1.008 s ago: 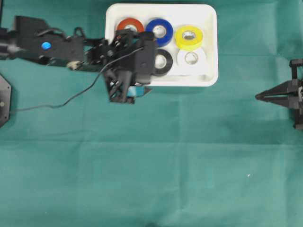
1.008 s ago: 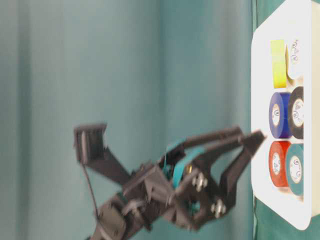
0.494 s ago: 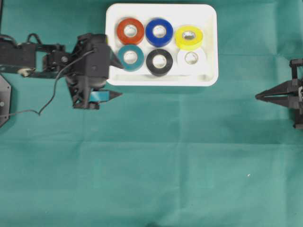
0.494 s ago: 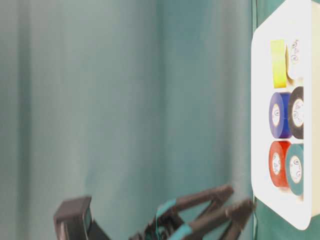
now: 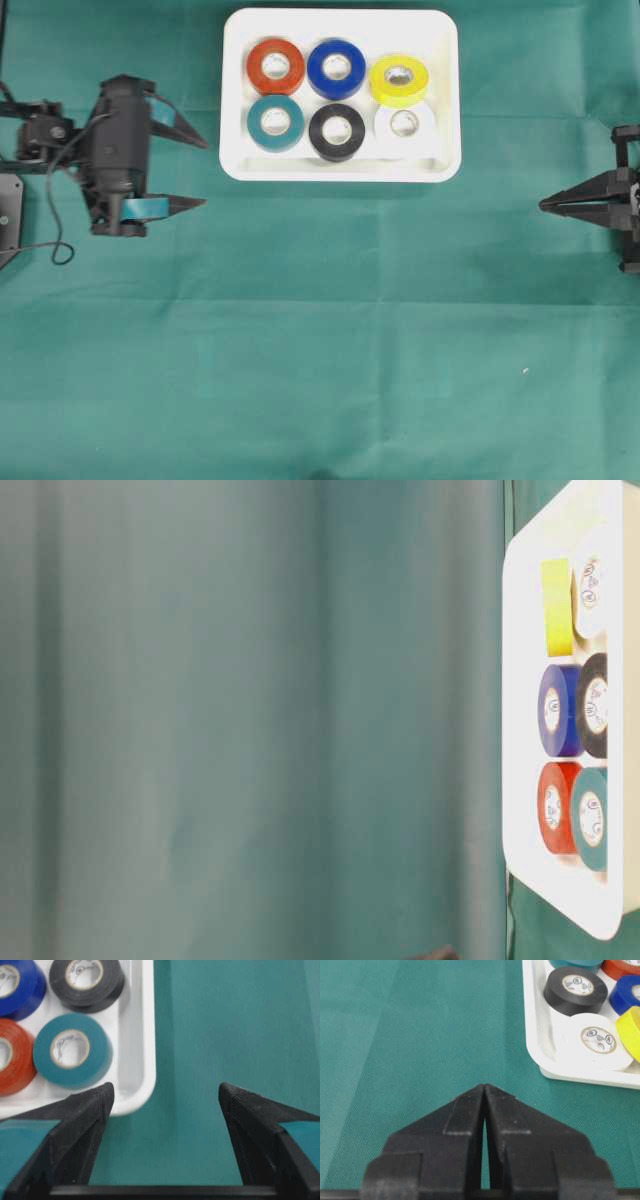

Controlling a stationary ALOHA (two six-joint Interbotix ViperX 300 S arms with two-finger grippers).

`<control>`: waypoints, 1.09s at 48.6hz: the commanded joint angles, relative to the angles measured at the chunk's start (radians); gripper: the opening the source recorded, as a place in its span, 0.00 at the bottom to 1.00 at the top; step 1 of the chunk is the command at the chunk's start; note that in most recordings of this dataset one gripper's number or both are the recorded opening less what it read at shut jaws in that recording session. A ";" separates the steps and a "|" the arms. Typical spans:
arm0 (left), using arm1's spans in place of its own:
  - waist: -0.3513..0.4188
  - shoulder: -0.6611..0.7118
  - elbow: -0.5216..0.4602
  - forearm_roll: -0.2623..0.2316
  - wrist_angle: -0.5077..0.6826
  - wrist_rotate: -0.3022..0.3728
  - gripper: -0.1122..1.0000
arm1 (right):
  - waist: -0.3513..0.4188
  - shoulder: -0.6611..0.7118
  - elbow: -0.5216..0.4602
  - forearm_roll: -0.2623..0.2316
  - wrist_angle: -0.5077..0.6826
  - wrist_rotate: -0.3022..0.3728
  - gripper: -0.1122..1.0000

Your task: Put the tape into the white case with the left arm.

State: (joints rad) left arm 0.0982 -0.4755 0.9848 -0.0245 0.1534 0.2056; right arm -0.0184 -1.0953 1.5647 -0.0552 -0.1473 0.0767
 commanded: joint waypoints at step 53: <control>0.000 -0.399 0.259 -0.005 -0.011 -0.005 0.85 | -0.002 -0.005 -0.011 0.000 -0.008 0.002 0.02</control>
State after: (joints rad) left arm 0.0997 -0.8774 1.2533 -0.0261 0.1503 0.2025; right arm -0.0184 -1.1060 1.5647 -0.0552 -0.1473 0.0767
